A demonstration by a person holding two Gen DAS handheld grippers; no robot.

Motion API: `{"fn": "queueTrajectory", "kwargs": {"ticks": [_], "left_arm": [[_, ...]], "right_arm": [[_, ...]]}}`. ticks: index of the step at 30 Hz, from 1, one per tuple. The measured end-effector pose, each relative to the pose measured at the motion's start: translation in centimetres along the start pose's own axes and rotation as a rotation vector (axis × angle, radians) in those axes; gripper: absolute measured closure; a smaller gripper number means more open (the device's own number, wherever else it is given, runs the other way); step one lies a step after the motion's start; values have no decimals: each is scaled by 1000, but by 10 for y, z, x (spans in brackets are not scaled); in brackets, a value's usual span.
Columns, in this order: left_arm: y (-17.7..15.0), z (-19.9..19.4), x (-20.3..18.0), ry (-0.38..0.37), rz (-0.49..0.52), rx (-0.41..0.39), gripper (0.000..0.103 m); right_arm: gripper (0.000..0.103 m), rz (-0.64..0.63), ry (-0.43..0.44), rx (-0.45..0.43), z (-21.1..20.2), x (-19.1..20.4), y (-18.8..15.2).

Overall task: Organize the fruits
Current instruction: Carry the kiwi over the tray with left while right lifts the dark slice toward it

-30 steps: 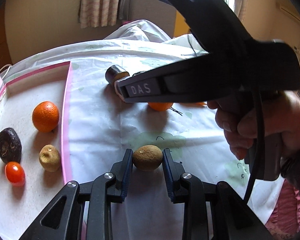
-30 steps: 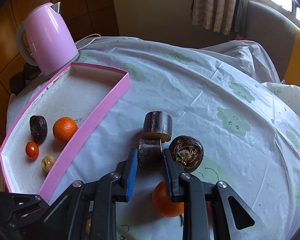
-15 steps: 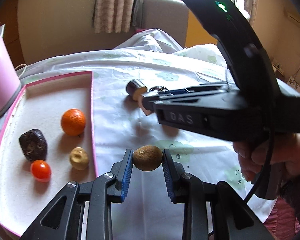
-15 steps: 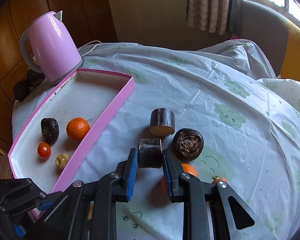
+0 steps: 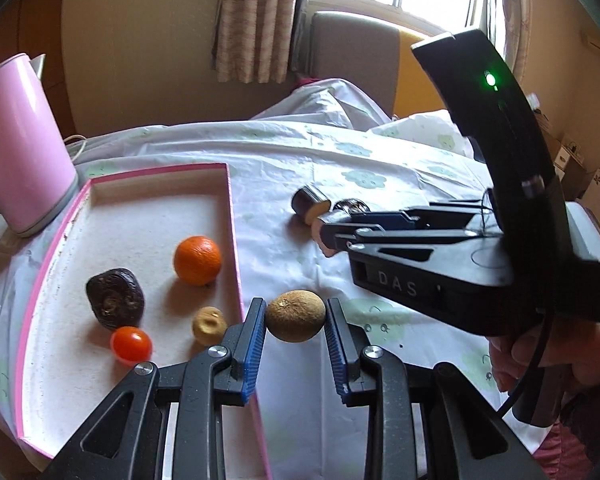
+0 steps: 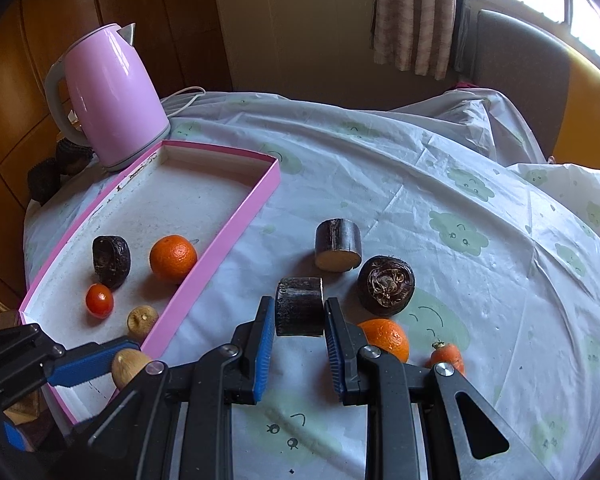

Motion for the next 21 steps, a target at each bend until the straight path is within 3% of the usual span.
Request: {"fn": "queueTrajectory", "kwargs": {"ticks": [11, 21], "left_arm": [[12, -15, 29, 51, -59, -59, 73], [6, -37, 109, 111, -230, -86, 73]], "right_arm": [[78, 44, -7, -39, -13, 4, 3], [78, 41, 90, -40, -24, 47, 4]]}}
Point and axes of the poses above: each gripper's, at about its wrist camera, not at the fingertips, and z roughly the way its jaws point, x to its left, y to its top, the point moved 7 cm from there along z, roughly the way its jaws point, and after that the axes turned 7 degrees about x, right-handed, at the moved point
